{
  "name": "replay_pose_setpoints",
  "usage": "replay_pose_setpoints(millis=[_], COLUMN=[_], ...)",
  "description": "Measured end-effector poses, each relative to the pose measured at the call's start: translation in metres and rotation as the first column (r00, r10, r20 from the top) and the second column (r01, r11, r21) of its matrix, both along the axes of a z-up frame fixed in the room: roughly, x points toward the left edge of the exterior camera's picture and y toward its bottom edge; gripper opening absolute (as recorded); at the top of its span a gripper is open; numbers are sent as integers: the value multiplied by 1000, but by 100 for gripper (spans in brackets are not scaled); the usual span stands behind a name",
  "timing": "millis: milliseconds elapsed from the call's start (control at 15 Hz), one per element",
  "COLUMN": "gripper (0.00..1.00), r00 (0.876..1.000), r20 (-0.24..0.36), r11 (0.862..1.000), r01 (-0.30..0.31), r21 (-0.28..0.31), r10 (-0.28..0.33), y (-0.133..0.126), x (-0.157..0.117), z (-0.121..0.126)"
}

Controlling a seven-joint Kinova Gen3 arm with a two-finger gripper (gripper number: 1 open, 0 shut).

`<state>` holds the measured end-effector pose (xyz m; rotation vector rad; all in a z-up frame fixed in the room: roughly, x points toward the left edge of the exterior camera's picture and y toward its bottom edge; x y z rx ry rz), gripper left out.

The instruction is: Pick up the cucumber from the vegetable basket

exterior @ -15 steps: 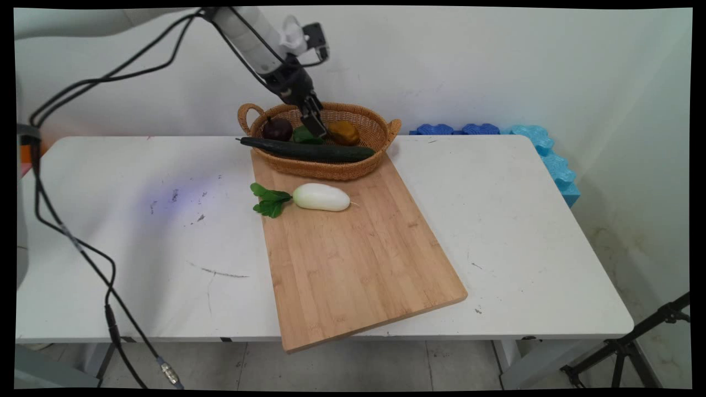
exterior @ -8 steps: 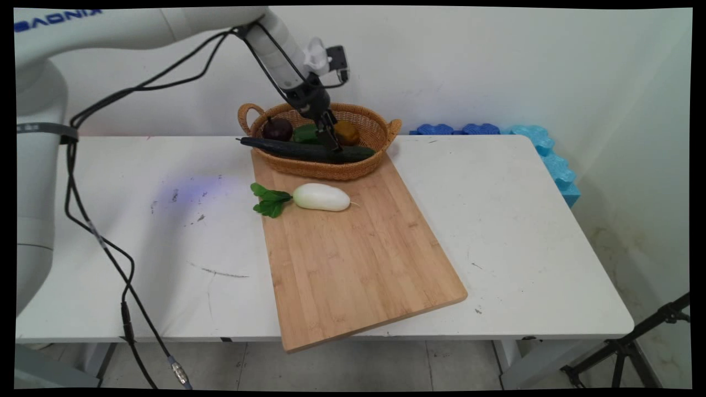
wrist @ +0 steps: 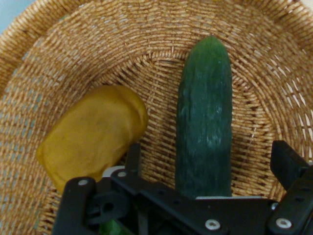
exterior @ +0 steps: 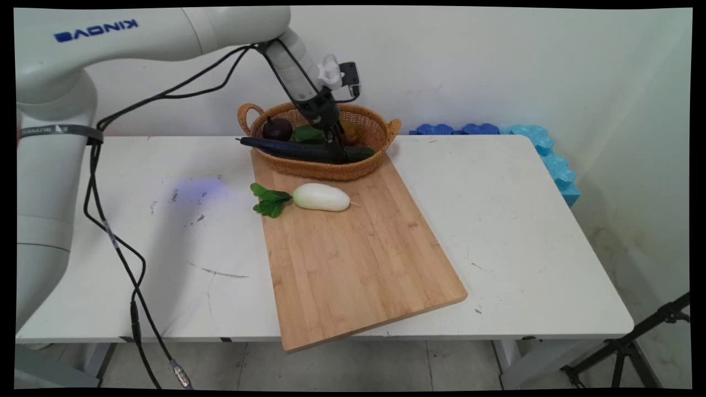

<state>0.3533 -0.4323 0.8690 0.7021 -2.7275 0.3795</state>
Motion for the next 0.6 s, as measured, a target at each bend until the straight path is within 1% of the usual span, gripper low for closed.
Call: replay_pose_setpoints(millis=[333,400,600], gripper=[100,0,0], r00=[1000,1000,999], r20=[21,24,34], r11=[1000,1000,1000], r01=[6,6,15], r21=[12,12,7], r10=[-6,-7,-16], y=[-7,-8,-7], x=[-5,-5,-5], z=[-15,-16,-17])
